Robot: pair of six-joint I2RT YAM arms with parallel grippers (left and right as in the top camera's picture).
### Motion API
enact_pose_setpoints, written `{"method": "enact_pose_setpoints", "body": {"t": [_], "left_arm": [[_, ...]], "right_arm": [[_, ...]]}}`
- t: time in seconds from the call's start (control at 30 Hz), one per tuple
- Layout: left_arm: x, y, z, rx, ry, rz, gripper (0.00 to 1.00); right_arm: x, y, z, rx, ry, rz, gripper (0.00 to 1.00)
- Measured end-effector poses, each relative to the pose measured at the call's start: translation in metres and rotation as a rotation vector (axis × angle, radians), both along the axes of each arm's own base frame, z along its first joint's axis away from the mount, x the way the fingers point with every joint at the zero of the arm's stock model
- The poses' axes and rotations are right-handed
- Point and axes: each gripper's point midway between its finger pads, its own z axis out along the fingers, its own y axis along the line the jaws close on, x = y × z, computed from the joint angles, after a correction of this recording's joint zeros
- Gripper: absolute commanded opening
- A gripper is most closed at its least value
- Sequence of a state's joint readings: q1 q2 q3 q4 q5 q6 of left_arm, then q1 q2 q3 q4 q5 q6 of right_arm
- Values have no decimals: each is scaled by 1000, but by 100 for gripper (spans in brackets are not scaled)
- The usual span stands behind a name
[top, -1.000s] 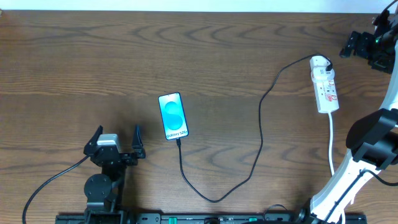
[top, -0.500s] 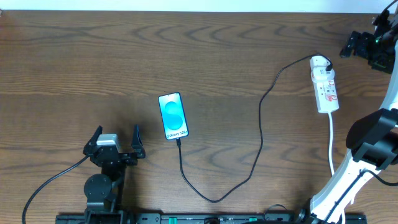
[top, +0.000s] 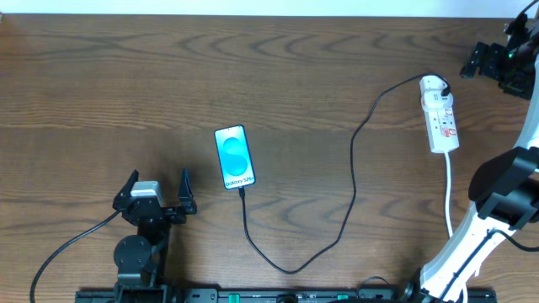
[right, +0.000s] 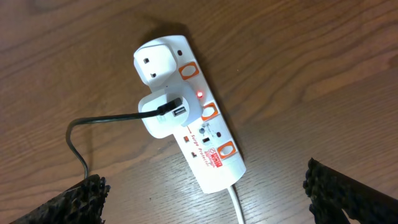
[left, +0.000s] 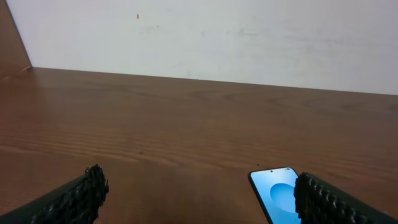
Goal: Plug charger to phone and switch on socket
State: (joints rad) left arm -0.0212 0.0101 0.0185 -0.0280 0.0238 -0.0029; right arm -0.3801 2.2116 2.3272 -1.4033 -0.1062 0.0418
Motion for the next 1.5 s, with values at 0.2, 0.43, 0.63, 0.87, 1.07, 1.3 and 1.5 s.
{"method": "enact_pose_setpoints", "body": {"t": [0.2,0.43,0.63,0.87,1.07,1.3,1.5], "left_arm": [[0,0,0,0,0,0,98],[0,0,0,0,0,0,98],[0,0,0,0,0,0,98],[0,0,0,0,0,0,98],[0,0,0,0,0,0,98],[0,0,0,0,0,0,98],[0,0,0,0,0,0,98]], "right_arm": [[0,0,0,0,0,0,99],[0,0,0,0,0,0,99],[0,0,0,0,0,0,99],[0,0,0,0,0,0,99],[0,0,0,0,0,0,99],[1,0,0,-1,-3,0,99],[9,-4,3,-15,-37,0,99]]}}
